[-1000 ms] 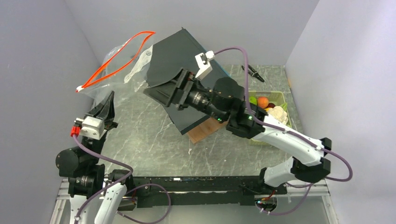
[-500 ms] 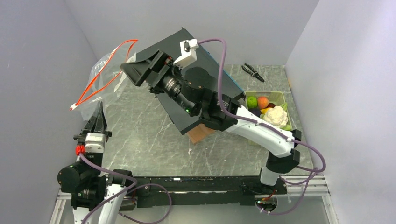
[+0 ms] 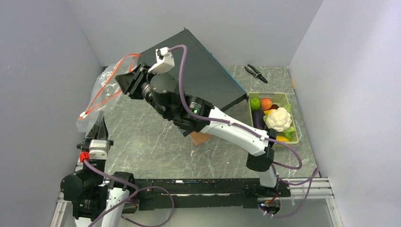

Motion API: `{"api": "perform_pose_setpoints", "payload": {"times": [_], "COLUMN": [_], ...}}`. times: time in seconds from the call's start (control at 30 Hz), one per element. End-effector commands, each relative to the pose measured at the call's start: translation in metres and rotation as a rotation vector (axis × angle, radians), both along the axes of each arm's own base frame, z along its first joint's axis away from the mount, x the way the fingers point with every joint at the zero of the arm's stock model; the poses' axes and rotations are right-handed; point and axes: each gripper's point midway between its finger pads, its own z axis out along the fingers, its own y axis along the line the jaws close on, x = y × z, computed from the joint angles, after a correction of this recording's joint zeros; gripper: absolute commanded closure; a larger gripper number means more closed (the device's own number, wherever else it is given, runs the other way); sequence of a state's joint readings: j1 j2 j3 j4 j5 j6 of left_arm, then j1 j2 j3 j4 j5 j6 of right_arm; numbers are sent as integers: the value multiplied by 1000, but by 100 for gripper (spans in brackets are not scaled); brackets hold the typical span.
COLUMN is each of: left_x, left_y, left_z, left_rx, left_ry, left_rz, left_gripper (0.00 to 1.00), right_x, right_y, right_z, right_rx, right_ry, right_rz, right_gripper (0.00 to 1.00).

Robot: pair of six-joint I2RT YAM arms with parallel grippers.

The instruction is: Place the food in the zip-top bag and seal the zipper

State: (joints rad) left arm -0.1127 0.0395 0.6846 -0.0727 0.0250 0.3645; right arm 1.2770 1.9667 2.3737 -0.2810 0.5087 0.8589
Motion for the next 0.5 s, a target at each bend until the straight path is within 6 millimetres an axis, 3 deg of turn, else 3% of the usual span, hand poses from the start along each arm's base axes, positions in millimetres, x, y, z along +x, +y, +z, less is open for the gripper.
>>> {"api": "perform_pose_setpoints", "payload": {"times": [0.0,0.03,0.13,0.17,0.23,0.37,0.47], "left_x": [-4,-6,-20,-26,-47,-85,-123], "left_y": [3,2,5,5,4,-12,1], "left_z": [-8,-11,-26,-32,-46,-62,-59], "left_rx": [-23,-60,-266,-379,-576,-801,-920], "left_ry": [46,74,187,230,283,310,255], "left_rz": [7,-16,-63,-89,-144,-317,-323], "left_gripper": [100,94,36,21,4,0,0], "right_x": [3,4,11,13,16,20,3], "right_y": [-1,0,2,2,0,-7,-5], "right_z": [0,-4,-9,-9,-10,-19,-27], "right_rx": [-37,-57,-139,-174,-240,-367,-421], "right_ry": [-36,-51,-140,-185,-271,-386,-420], "right_rz": [-60,-71,-110,-122,-141,-163,-26], "right_gripper": [87,99,100,100,100,100,100]}}
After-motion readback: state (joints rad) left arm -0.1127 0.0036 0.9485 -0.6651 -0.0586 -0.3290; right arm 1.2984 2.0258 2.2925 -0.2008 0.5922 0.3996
